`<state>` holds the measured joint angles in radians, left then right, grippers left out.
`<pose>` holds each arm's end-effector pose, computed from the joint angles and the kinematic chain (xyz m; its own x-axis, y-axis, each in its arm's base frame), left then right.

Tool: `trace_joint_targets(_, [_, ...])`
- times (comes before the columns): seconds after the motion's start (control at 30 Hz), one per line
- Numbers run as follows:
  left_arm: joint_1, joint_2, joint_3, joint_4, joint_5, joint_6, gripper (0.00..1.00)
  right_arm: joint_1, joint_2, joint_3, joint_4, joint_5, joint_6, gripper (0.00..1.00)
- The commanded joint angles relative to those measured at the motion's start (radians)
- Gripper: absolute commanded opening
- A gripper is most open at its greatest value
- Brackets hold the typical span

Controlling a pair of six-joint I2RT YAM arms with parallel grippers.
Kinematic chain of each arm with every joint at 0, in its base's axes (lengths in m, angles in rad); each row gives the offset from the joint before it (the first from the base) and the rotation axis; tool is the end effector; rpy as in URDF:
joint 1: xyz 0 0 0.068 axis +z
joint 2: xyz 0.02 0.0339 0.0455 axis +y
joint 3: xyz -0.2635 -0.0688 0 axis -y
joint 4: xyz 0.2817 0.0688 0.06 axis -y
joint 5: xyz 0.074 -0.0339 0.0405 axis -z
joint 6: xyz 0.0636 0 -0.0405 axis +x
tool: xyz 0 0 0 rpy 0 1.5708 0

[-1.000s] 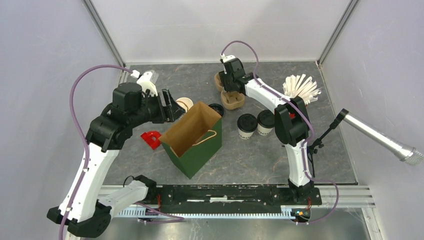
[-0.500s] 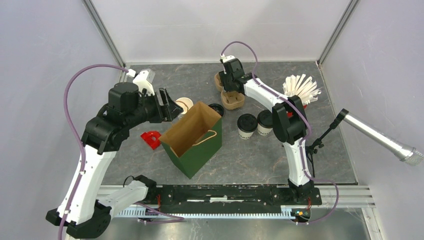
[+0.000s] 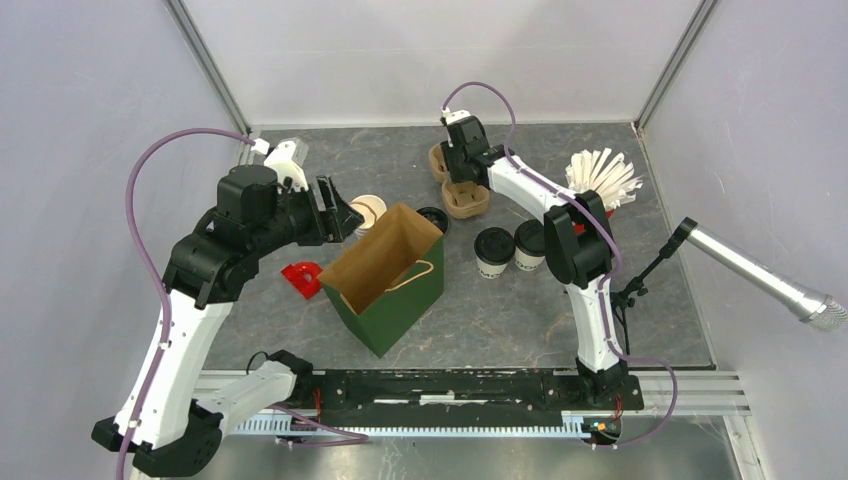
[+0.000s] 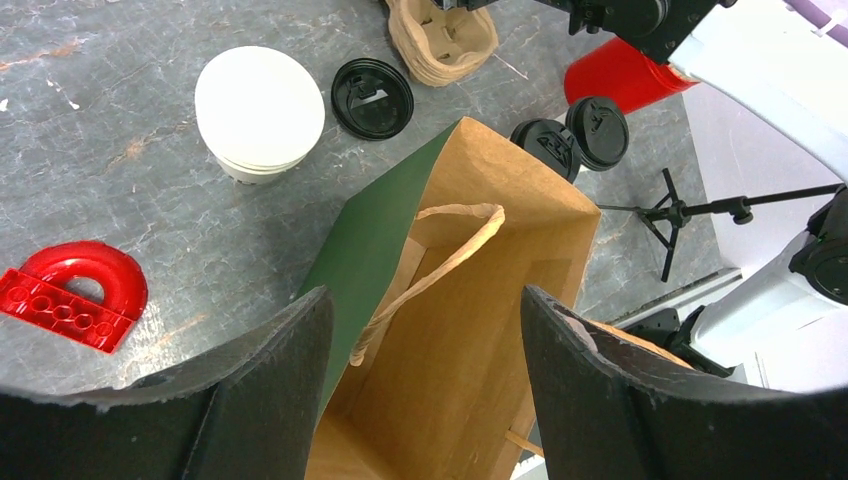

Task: Pack the takeout coffee

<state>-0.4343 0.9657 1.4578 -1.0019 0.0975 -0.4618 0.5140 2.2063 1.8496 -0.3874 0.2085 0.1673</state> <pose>0.1878 -0.0939 0.4492 -0.6173 -0.2025 -0.7602 0.2467 0.8678 -0.4314 0.4955 0.2646 0.1912 -0.6396 -0.1740 -0.7488 -0.2453 0.9693 -0.0157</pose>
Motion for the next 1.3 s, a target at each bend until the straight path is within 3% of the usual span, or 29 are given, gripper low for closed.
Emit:
trace_joint_targets(0.0, [-0.001,-0.013,0.028,-0.011,-0.041,0.051,0.75,-0.006,-0.051,0.061,0.027,0.007,0.004,0.37])
trace_joint_targets(0.3, [-0.001,-0.027,0.024,-0.045,-0.081,0.053,0.76,-0.014,-0.116,-0.004,0.029,0.004,0.028,0.38])
trace_joint_targets(1.27, [-0.002,-0.02,0.014,-0.027,-0.065,0.048,0.76,-0.113,-0.12,0.023,-0.11,-0.177,0.207,0.41])
